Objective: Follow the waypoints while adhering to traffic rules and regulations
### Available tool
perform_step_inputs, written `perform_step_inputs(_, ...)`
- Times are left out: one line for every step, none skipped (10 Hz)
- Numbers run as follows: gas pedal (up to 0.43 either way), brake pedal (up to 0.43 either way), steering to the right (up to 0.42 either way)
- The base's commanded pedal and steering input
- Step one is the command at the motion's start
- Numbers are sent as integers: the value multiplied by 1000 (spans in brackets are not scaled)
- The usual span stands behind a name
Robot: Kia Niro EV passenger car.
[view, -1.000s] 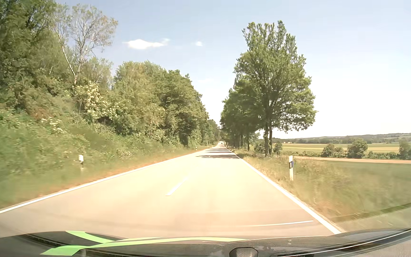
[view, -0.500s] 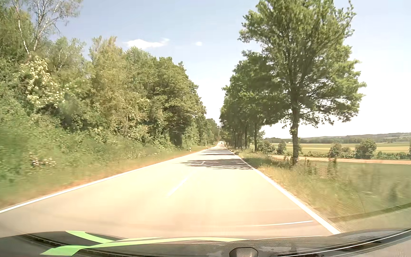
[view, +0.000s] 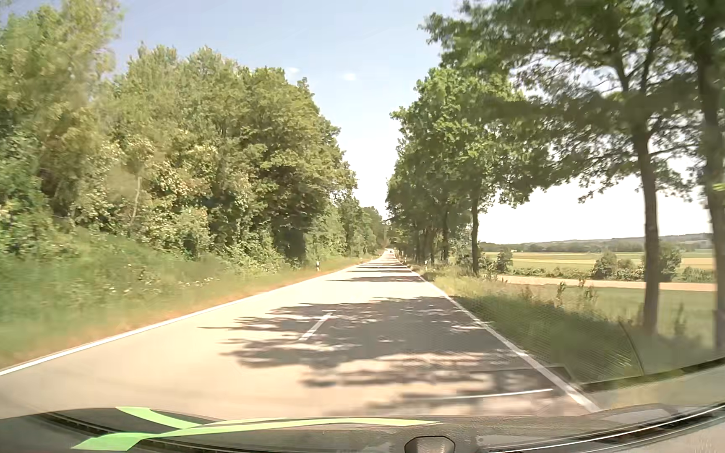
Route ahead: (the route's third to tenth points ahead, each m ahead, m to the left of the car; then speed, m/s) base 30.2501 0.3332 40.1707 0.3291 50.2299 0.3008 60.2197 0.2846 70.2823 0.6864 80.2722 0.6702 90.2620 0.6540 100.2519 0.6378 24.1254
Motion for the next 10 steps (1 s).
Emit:
perform_step_inputs(287, 0, -2)
perform_step_inputs(287, 0, -2)
perform_step_inputs(287, 0, -2)
perform_step_inputs(287, 0, -1)
perform_step_inputs(260, 0, -3)
perform_step_inputs(240, 0, -4)
perform_step_inputs(240, 0, -5)
perform_step_inputs(240, 0, -5)
perform_step_inputs(248, 0, -6)
perform_step_inputs(260, 0, -6)
